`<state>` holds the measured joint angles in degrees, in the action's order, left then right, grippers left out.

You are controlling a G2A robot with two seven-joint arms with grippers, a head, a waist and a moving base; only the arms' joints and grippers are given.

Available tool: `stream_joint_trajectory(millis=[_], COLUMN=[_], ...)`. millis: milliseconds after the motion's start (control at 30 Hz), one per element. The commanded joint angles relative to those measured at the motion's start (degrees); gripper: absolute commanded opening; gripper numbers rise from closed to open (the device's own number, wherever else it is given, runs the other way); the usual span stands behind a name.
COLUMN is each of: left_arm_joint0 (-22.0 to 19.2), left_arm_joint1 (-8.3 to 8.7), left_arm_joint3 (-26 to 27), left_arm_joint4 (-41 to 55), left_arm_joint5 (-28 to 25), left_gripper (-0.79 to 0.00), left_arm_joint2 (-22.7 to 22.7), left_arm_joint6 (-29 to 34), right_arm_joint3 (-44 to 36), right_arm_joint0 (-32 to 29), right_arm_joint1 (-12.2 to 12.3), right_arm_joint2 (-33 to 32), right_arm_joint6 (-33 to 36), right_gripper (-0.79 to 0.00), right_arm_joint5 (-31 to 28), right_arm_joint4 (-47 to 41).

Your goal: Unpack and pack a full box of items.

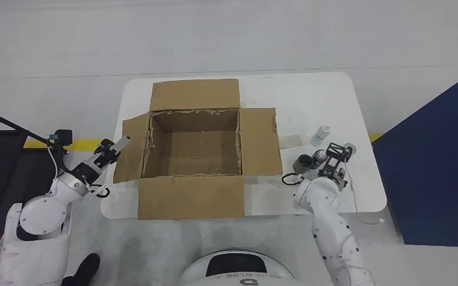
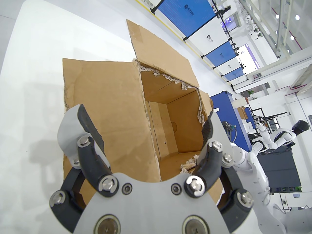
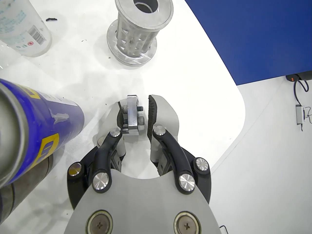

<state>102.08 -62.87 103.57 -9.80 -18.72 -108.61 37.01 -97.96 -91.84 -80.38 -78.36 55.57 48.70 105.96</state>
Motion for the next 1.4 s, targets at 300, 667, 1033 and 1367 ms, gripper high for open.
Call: stream_joint_trajectory(millis=[300, 667, 1033, 1367], left_arm_joint0=[0.0, 0.0, 0.0, 0.0], left_arm_joint1=[0.0, 0.0, 0.0, 0.0], left_arm_joint3=[0.0, 0.0, 0.0, 0.0], left_arm_joint4=[0.0, 0.0, 0.0, 0.0], left_arm_joint5=[0.0, 0.0, 0.0, 0.0], left_gripper=[0.0, 0.0, 0.0, 0.0], left_arm_joint2=[0.0, 0.0, 0.0, 0.0], left_arm_joint6=[0.0, 0.0, 0.0, 0.0], right_arm_joint3=[-15.5, -26.27, -25.17, -29.45], right_arm_joint0=[-7.38, -28.39, -28.84, -28.41], right_arm_joint1=[-1.55, -1.82, -1.77, -1.59], right_arm_joint2=[-7.05, -21.13, -22.3, -23.0], right_arm_joint6=[-2.7, -34.44, -34.86, -38.33], right_gripper=[-0.785, -0.785, -0.785, -0.785], right_arm_joint5=[-3.24, -39.74, -41.66, -56.39], right_arm_joint4=[-10.28, -59.02, -61.47, -74.18])
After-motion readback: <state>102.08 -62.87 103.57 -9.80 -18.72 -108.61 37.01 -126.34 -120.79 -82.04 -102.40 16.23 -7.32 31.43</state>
